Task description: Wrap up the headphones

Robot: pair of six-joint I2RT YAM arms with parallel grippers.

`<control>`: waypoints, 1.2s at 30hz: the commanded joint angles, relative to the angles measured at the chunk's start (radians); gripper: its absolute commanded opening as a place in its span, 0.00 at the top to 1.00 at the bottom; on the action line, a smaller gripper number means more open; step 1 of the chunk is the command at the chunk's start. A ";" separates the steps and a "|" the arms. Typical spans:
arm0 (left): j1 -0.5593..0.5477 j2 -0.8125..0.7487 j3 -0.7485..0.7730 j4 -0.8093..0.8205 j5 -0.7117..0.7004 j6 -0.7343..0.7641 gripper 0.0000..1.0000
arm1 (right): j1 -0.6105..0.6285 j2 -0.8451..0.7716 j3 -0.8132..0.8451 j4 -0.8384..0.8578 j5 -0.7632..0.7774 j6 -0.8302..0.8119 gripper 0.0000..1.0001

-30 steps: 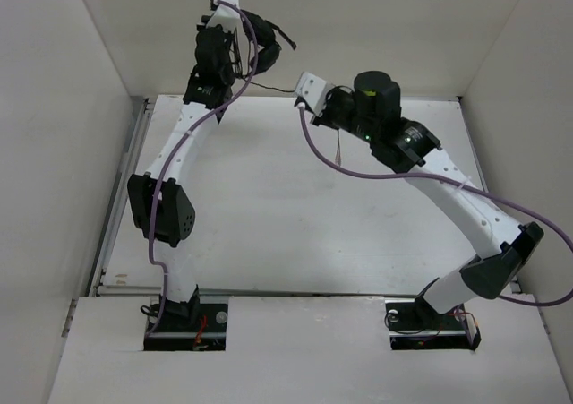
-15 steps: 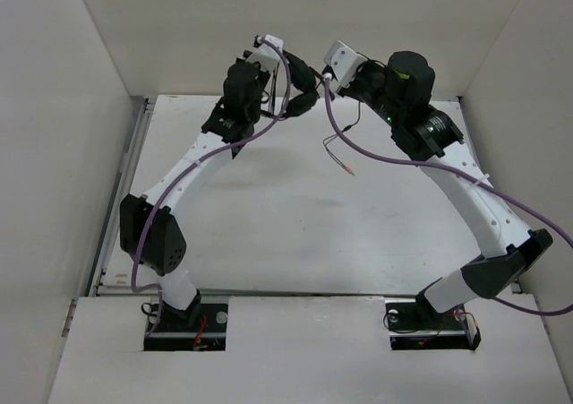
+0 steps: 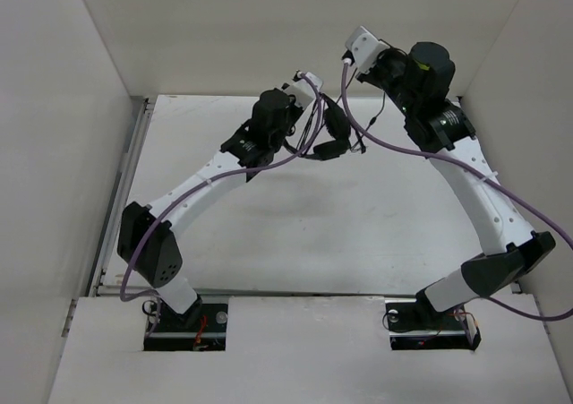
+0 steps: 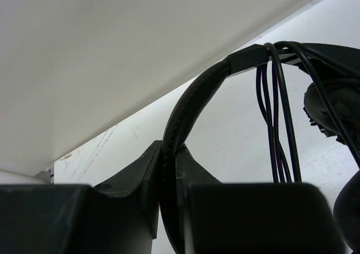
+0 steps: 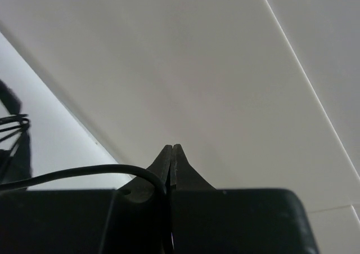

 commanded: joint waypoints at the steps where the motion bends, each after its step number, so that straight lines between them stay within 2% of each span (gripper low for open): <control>1: -0.013 -0.115 -0.013 0.028 0.033 -0.014 1.00 | -0.045 -0.043 0.022 0.129 0.033 -0.040 1.00; 7: -0.005 -0.123 -0.024 0.010 0.033 -0.001 1.00 | -0.071 -0.063 0.050 0.067 -0.001 -0.037 1.00; 13: 0.002 -0.086 -0.016 0.033 -0.042 0.035 1.00 | -0.033 -0.083 0.126 -0.077 -0.122 0.124 1.00; 24: 0.024 -0.074 -0.038 0.038 -0.071 0.066 1.00 | -0.004 -0.089 0.198 -0.154 -0.087 0.015 1.00; 31: 0.033 -0.031 0.002 0.039 -0.104 0.075 1.00 | 0.030 -0.091 0.240 -0.271 -0.186 0.089 1.00; 36: 0.041 -0.017 0.013 0.038 -0.117 0.089 1.00 | 0.021 -0.085 0.244 -0.277 -0.168 0.045 1.00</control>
